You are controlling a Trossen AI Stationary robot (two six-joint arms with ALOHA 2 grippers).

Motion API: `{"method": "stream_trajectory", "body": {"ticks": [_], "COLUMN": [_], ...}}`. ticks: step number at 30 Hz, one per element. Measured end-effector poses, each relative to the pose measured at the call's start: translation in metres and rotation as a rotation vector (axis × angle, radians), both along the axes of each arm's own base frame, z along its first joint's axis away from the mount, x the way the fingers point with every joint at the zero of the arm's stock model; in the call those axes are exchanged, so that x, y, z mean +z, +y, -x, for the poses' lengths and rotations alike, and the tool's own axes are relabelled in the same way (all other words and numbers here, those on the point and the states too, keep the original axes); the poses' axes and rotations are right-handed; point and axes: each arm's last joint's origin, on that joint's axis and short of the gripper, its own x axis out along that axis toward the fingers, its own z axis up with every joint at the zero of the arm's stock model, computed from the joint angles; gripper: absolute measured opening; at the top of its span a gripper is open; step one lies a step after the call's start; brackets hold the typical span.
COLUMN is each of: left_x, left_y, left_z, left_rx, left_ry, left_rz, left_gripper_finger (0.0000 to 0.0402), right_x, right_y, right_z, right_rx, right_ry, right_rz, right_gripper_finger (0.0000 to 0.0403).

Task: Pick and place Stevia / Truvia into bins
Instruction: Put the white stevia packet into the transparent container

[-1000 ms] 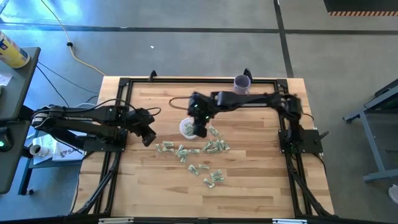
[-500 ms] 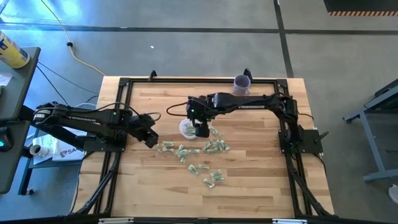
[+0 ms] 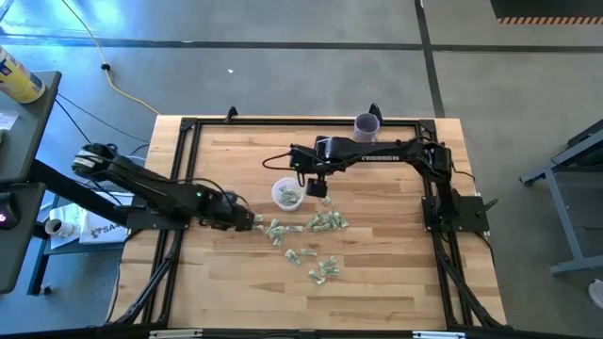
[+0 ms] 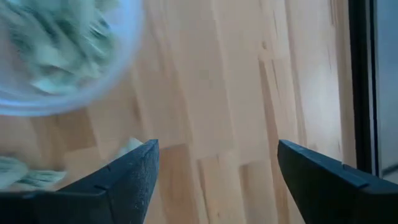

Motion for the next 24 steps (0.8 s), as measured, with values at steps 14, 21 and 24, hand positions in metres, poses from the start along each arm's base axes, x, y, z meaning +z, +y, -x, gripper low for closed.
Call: {"method": "stream_trajectory", "body": {"ticks": [14, 21, 24], "left_x": [-0.031, -0.028, -0.013], "left_y": [-0.001, 0.018, 0.025], "left_z": [-0.012, -0.007, -0.012], "left_rx": [0.033, 0.044, -0.008], "left_ry": [0.126, 0.177, 0.144], "left_rz": [-0.126, -0.252, -0.271], "left_gripper_finger": [0.0074, 0.0030, 0.0023], "right_x": [0.004, 0.041, 0.053], "right_y": [-0.033, -0.040, -0.039], "right_z": [0.019, 0.035, 0.044], "right_rx": [-0.002, -0.042, -0.069], "right_ry": [-0.034, -0.152, -0.152], "right_rz": [-0.013, 0.015, 0.048], "right_gripper_finger": [0.0316, 0.0316, 0.0316]}}
